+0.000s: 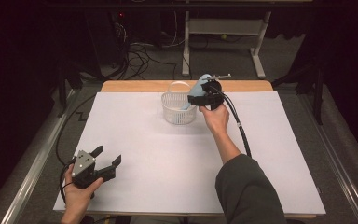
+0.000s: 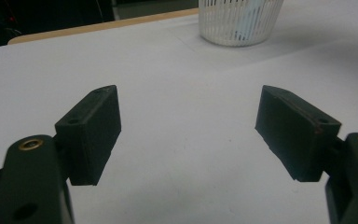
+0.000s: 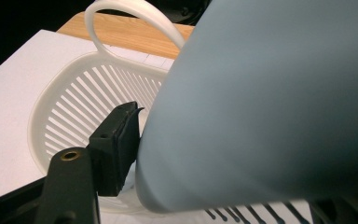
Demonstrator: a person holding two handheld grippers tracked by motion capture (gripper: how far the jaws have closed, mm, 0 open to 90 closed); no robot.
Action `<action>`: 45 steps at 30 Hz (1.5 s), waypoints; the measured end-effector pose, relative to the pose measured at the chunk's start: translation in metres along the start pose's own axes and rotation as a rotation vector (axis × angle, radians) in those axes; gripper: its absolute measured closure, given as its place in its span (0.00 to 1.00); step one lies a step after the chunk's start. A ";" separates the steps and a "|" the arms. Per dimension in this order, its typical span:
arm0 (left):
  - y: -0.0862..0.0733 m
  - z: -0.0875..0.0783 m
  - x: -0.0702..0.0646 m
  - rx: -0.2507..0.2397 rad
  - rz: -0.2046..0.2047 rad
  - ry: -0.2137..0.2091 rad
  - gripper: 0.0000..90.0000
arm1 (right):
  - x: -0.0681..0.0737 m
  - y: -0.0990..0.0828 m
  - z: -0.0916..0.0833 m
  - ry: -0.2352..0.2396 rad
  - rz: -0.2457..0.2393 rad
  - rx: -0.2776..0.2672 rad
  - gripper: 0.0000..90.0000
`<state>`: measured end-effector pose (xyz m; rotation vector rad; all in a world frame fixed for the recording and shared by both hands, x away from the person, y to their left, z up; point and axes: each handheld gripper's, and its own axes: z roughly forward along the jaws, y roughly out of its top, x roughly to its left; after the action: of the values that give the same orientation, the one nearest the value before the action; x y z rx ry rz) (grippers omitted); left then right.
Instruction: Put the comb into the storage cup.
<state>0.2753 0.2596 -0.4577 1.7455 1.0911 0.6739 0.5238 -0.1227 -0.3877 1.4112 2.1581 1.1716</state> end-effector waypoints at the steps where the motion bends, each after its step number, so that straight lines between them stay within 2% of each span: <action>1: 0.000 0.000 0.000 0.000 0.000 0.000 0.26 | 0.000 0.000 0.000 0.002 0.000 0.001 0.39; 19: 0.000 0.002 -0.001 0.006 -0.004 -0.006 0.26 | -0.002 -0.006 -0.013 0.013 -0.002 -0.015 0.38; 45: -0.001 0.002 0.000 0.016 -0.020 -0.014 0.26 | 0.000 -0.010 -0.032 0.007 -0.043 -0.025 0.37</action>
<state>0.2772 0.2590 -0.4595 1.7479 1.1058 0.6421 0.4974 -0.1391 -0.3761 1.3455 2.1599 1.1854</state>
